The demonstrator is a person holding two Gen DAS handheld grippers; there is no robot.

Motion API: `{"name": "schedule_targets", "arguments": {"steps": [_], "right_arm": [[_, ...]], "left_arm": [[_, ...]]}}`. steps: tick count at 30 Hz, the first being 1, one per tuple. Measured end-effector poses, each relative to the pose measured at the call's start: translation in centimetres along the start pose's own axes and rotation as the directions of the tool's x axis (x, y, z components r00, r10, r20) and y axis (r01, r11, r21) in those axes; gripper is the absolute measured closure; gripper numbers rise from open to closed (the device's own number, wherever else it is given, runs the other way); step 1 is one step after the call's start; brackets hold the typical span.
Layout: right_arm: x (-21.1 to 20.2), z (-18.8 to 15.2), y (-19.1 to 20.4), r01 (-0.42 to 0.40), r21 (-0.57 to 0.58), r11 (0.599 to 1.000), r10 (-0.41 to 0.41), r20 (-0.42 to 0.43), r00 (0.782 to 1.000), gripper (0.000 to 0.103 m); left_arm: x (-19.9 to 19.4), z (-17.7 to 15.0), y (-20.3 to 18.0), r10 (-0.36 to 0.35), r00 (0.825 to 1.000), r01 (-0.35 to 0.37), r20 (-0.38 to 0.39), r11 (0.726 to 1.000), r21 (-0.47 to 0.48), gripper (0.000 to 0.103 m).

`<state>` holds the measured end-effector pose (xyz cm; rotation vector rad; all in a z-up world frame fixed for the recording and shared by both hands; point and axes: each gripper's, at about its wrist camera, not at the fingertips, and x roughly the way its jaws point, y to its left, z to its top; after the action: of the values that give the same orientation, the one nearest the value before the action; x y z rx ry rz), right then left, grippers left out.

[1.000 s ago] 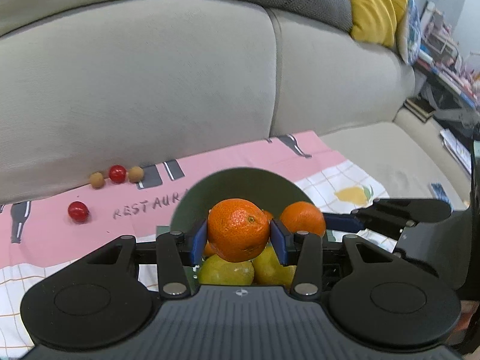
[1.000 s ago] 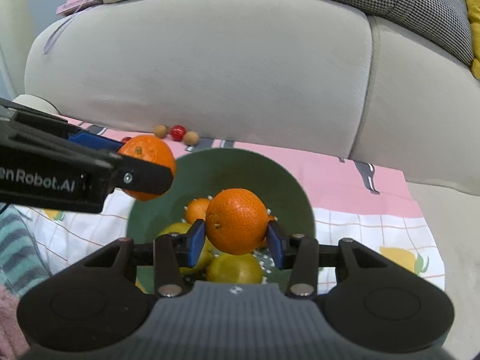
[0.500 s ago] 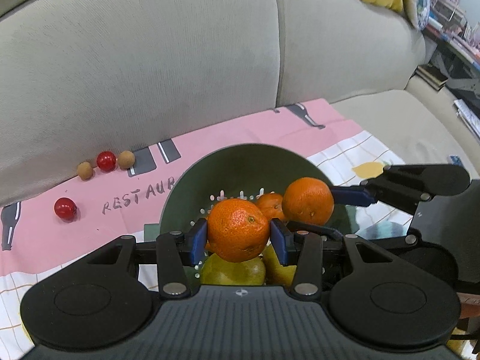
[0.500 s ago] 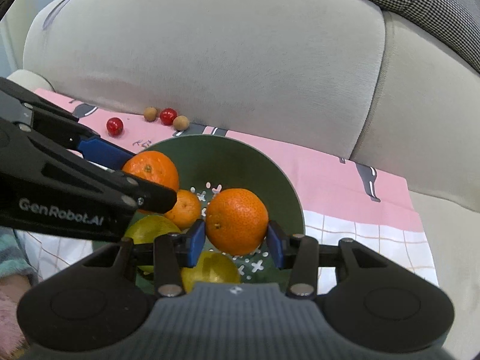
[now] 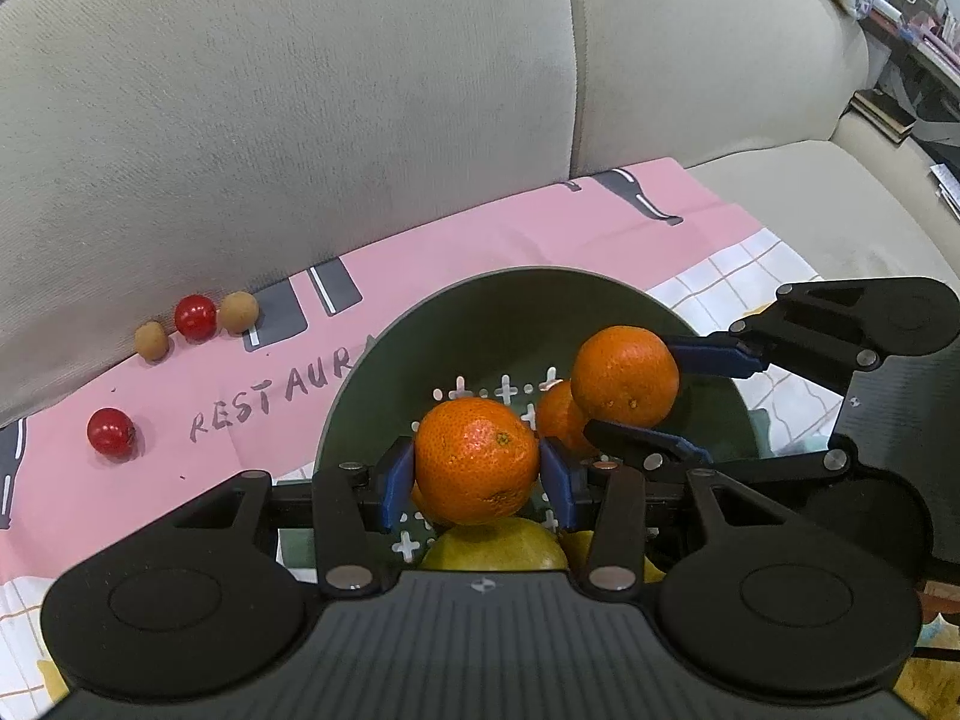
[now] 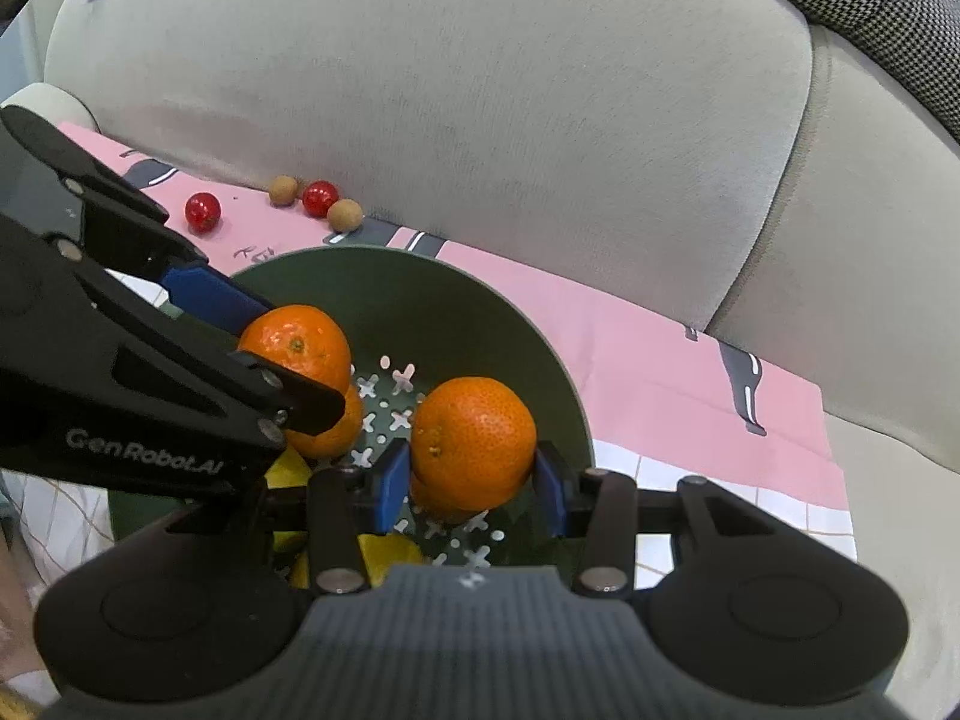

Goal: Organize fruits
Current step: 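Open both tools to release the mandarins into the colander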

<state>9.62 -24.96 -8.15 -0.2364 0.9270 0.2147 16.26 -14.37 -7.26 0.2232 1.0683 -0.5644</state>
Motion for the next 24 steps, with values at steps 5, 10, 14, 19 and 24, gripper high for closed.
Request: {"name": "schedule_targets", "arguments": {"steps": [5,10,14,19,24], "right_arm": [[0.8,0.1,0.0,-0.004,-0.004,1.000,0.004,-0.011,1.000,0.061],[1.4,0.2,-0.1,-0.006,-0.014,1.000,0.006,-0.021,1.000,0.061],[1.6,0.4,0.1,-0.003,-0.031,1.000,0.002,-0.019,1.000,0.061],[1.9,1.0,0.5,0.004,-0.064,0.998,-0.005,-0.015,1.000,0.061],[2.6,1.5,0.7,0.014,-0.088,0.996,-0.016,-0.020,1.000,0.061]], "left_arm": [[1.0,0.1,0.4,0.000,1.000,0.000,-0.012,1.000,-0.003,0.052],[1.7,0.3,0.7,0.002,1.000,-0.002,-0.023,1.000,-0.004,0.052],[2.3,0.4,1.1,0.003,1.000,-0.004,-0.029,1.000,-0.012,0.052],[2.8,0.7,1.3,-0.002,1.000,0.002,-0.025,1.000,-0.016,0.052],[3.1,1.1,1.7,0.002,1.000,-0.003,-0.023,1.000,-0.023,0.052]]}}
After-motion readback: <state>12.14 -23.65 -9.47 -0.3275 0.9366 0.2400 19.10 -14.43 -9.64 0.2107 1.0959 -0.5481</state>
